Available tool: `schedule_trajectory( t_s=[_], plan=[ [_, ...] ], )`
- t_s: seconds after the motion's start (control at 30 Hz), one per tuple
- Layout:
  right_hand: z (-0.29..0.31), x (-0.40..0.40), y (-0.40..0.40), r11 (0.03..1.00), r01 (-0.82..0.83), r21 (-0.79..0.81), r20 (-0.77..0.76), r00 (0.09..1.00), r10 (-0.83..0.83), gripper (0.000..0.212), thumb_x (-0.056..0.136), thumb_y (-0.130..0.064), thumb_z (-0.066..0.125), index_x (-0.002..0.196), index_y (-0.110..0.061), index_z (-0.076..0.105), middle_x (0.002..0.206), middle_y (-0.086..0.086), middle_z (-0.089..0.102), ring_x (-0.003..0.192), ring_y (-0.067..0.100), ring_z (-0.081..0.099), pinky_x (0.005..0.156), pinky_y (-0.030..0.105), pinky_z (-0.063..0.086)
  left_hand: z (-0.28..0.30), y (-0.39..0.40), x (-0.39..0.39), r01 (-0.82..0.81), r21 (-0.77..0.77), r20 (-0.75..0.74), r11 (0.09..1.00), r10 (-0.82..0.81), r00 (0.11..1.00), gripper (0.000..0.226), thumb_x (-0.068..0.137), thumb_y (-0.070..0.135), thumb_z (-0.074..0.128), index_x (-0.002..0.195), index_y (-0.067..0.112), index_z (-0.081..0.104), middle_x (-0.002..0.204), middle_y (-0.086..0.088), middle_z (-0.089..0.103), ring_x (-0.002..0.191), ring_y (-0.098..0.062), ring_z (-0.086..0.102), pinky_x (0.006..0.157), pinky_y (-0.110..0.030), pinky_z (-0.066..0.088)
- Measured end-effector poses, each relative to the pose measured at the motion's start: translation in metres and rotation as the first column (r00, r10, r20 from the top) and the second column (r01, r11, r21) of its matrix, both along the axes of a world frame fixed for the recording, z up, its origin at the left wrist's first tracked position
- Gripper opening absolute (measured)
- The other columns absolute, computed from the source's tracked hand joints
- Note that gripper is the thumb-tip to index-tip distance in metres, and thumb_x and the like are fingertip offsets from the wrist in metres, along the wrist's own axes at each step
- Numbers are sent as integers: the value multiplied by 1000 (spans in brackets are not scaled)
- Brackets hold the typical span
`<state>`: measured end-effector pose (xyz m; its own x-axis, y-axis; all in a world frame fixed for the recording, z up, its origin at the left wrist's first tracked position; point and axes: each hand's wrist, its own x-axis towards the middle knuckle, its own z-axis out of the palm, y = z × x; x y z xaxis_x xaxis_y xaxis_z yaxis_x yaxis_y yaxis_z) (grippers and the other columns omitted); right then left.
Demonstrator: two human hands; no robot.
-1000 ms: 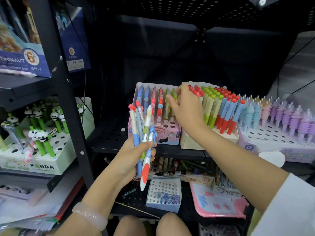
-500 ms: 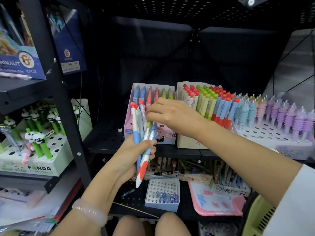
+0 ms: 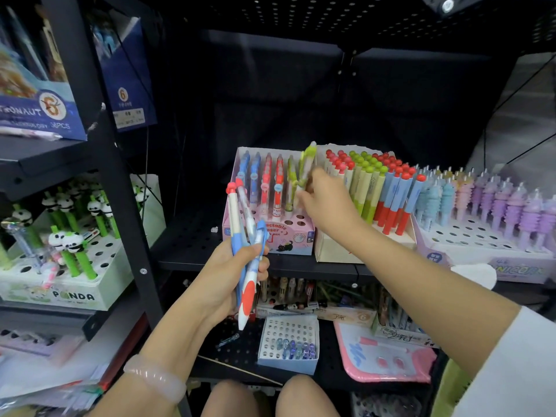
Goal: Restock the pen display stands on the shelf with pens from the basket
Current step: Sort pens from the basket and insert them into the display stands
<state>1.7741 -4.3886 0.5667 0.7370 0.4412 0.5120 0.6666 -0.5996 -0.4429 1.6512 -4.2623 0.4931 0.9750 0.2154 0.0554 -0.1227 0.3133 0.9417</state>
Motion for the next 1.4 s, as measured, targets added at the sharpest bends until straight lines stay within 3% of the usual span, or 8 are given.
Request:
schedule_trajectory(
  t_s=[0.33,0.57,0.87,1.0,1.1,1.2,1.3,1.4],
  plan=[
    [-8,8,7,991,107,-84,-251,960,-125,23,93,-15,56,88,7,60,84,21,68,76,34,67,74,45,56,-7,4,-2,14,-1,-11,1000,-14,1000,10,94,10,49,95,2,55,58,-1,53,51,-9,48,49,-18,45],
    [-5,-2,3,984,135,115,77,986,-144,19,95,-21,53,103,-4,48,72,7,58,61,21,60,54,31,49,-9,9,-1,20,2,20,1000,-20,1000,8,93,13,51,94,6,55,58,-1,54,51,-9,49,49,-19,45],
    [8,13,12,951,135,-277,-258,943,-209,35,91,-17,60,63,-9,41,87,19,68,88,28,68,69,33,53,-10,9,-4,7,-13,113,1000,-5,994,44,70,42,74,107,22,63,77,-6,60,59,-10,52,53,-22,47],
    [-4,-2,4,975,205,-84,17,979,-204,28,94,-28,54,83,-3,59,73,8,62,67,22,63,67,31,53,-9,13,-6,-69,-32,130,997,72,989,48,65,46,75,104,21,62,79,-9,61,57,-11,52,51,-23,45],
    [-5,-30,8,994,-91,65,-207,973,103,25,92,-38,53,89,-15,65,77,-3,64,59,1,57,58,17,49,-8,14,-5,-100,-28,140,995,103,985,42,72,42,72,103,17,61,80,-10,61,55,-11,51,49,-23,43],
    [-8,-51,20,939,-275,208,-497,797,344,17,92,-30,57,85,-18,67,75,2,60,56,1,50,47,10,43,-9,10,-2,-139,-39,141,989,144,980,30,78,36,67,98,15,60,67,-3,60,51,-11,51,47,-23,44],
    [7,-47,27,908,-225,353,-493,780,385,10,94,-21,55,86,-18,61,65,-1,57,51,6,53,50,15,47,-9,12,-3,-225,-77,132,971,233,963,13,87,24,58,94,12,60,63,-1,65,46,-9,50,43,-20,43],
    [38,-34,32,863,-166,477,-241,920,309,9,95,-17,52,87,-14,54,64,-1,61,47,5,60,47,17,50,-12,20,-9,-280,-109,89,954,290,953,12,92,18,52,97,13,62,66,-4,68,43,-9,48,42,-19,42]
  ],
)
